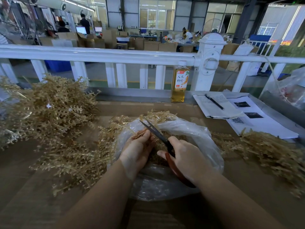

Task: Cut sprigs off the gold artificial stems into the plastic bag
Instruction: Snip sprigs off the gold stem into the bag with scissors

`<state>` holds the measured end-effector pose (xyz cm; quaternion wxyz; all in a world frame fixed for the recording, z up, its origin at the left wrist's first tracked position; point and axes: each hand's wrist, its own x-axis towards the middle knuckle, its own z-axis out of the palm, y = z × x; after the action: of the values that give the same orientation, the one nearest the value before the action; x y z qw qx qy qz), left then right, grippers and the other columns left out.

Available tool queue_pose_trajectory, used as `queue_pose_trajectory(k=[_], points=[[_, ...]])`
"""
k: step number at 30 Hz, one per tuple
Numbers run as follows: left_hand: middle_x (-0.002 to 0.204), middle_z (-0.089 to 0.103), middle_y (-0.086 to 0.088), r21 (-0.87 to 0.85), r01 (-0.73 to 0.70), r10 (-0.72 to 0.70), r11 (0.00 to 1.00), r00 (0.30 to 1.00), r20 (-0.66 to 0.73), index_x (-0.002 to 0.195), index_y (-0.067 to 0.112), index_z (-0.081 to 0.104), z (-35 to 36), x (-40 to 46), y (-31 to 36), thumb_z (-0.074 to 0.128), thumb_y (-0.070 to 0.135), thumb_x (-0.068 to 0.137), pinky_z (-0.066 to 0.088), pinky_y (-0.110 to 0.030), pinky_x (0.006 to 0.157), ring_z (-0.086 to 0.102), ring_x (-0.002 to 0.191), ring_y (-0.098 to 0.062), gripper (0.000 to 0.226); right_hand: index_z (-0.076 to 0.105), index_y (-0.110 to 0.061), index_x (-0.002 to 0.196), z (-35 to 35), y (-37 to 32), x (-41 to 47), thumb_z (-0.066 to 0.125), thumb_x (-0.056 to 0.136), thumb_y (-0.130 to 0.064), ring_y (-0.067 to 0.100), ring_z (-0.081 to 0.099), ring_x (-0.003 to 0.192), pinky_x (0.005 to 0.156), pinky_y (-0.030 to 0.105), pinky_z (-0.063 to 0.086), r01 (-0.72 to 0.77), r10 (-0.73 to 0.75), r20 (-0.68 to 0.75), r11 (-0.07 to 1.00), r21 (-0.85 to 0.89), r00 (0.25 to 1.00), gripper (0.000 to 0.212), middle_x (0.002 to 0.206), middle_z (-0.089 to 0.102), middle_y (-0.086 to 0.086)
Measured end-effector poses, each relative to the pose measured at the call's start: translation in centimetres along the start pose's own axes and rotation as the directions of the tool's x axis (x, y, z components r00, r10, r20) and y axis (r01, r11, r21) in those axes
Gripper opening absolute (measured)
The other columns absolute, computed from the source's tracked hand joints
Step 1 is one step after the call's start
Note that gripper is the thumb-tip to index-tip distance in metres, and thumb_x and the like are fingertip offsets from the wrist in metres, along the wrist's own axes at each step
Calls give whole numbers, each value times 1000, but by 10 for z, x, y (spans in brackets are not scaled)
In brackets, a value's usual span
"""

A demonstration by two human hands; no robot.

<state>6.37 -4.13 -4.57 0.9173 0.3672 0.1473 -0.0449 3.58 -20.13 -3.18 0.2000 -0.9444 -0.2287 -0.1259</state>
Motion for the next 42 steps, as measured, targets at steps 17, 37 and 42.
queue_pose_trajectory(k=[17,37,42], points=[[77,63,-6,-64,-40,43,997,998,42,83,13,59,9,-17,7,44,3,91,47,-30,71,58,69,-19,19,46,-23,106,9,1,-2,36,93,-62,18,58,83,71,27,44,37,-39,-19,993,-115,999,42,89,59,1],[88,64,-7,-47,-58,56,997,997,-44,77,14,56,11,-10,2,51,7,94,49,-32,88,62,80,-17,20,49,-26,108,5,6,-5,38,88,-64,15,55,87,71,24,40,41,-47,-72,996,-84,996,44,92,58,-3],[92,64,-7,-15,-71,70,997,996,-55,92,10,61,11,-9,1,49,6,95,47,-32,91,61,81,-16,13,50,-25,113,4,4,-4,41,90,-61,18,55,92,75,26,43,34,-46,-89,990,-134,995,44,97,59,0]])
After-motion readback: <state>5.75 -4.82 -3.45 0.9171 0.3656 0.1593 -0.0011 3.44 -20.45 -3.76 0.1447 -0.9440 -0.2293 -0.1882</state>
